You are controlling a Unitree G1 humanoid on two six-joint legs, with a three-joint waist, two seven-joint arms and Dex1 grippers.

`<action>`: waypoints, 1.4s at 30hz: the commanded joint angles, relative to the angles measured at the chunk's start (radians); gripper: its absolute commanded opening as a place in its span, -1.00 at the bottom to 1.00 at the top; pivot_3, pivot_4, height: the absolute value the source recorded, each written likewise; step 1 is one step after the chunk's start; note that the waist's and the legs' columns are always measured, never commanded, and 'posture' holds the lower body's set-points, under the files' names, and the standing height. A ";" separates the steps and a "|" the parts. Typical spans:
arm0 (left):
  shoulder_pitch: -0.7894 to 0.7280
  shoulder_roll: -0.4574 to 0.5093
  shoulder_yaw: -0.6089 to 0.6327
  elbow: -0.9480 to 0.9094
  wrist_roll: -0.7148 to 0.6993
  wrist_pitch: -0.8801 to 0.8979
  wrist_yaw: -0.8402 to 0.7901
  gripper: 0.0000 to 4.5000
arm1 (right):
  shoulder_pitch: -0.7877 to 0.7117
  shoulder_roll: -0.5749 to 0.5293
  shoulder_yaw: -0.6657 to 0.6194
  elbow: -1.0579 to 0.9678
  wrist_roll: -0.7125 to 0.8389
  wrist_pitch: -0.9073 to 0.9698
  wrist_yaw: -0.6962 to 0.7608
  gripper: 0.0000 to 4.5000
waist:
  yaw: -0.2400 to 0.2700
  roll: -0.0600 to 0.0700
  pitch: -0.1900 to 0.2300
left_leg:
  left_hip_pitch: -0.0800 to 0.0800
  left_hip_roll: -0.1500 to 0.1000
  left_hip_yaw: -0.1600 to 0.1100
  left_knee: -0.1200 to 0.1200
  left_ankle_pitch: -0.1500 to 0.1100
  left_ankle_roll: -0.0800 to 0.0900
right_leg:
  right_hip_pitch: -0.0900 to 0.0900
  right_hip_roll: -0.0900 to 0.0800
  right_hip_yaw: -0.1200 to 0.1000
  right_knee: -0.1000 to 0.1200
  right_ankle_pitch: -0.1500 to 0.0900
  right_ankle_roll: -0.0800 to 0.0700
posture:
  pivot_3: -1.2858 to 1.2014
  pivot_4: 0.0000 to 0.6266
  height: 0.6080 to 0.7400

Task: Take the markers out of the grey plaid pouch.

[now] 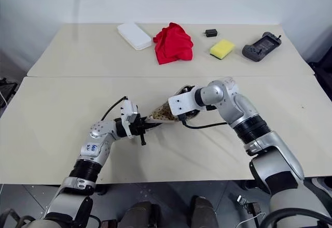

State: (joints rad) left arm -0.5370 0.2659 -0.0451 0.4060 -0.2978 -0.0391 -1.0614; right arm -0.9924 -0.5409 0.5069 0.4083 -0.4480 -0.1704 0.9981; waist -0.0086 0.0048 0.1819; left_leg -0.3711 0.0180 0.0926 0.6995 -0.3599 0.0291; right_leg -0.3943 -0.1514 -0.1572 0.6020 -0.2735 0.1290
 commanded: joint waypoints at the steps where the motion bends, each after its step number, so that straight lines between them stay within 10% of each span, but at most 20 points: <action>1: -0.015 -0.009 -0.003 -0.013 -0.022 0.007 -0.020 -1.00 | 0.014 0.004 0.027 0.083 -0.066 -0.077 -0.093 0.20 | -0.001 0.000 0.000 | 0.000 0.000 0.000 0.000 0.000 0.000 | 0.000 0.000 0.000 0.000 0.000 0.000 | 0.03 -0.52 1.00; 7: -0.029 -0.013 0.014 -0.009 -0.032 0.022 -0.011 -1.00 | 0.020 0.040 0.018 0.113 -0.063 -0.137 -0.153 -0.55 | -0.011 0.000 0.000 | 0.000 0.000 0.000 0.000 0.000 0.000 | 0.000 0.000 0.000 0.000 0.000 0.000 | 0.03 -0.52 1.00; 20: -0.031 -0.018 0.026 -0.020 -0.032 0.044 -0.020 -1.00 | 0.016 0.129 0.036 0.221 -0.095 -0.190 -0.197 -0.63 | -0.022 0.000 0.000 | 0.001 0.001 0.000 0.000 0.000 0.000 | 0.000 0.000 0.001 0.001 0.000 0.000 | 0.03 -0.52 1.00; 42: 0.028 0.018 0.057 -0.079 -0.031 0.065 0.020 -1.00 | 0.167 -0.057 -0.350 -0.133 0.635 -0.183 0.222 -0.78 | -0.009 0.000 0.000 | 0.000 0.002 -0.001 -0.001 0.000 0.000 | 0.000 0.000 0.000 -0.001 0.000 0.000 | 0.03 -0.52 1.00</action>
State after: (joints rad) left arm -0.5303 0.2812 0.0256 0.3339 -0.3316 0.0123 -1.0512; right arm -0.8114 -0.5885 0.2247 0.3550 0.0584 -0.3537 1.1866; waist -0.0178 0.0048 0.1821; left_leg -0.3714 0.0196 0.0912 0.6988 -0.3602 0.0295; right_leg -0.3940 -0.1514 -0.1574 0.6007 -0.2735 0.1288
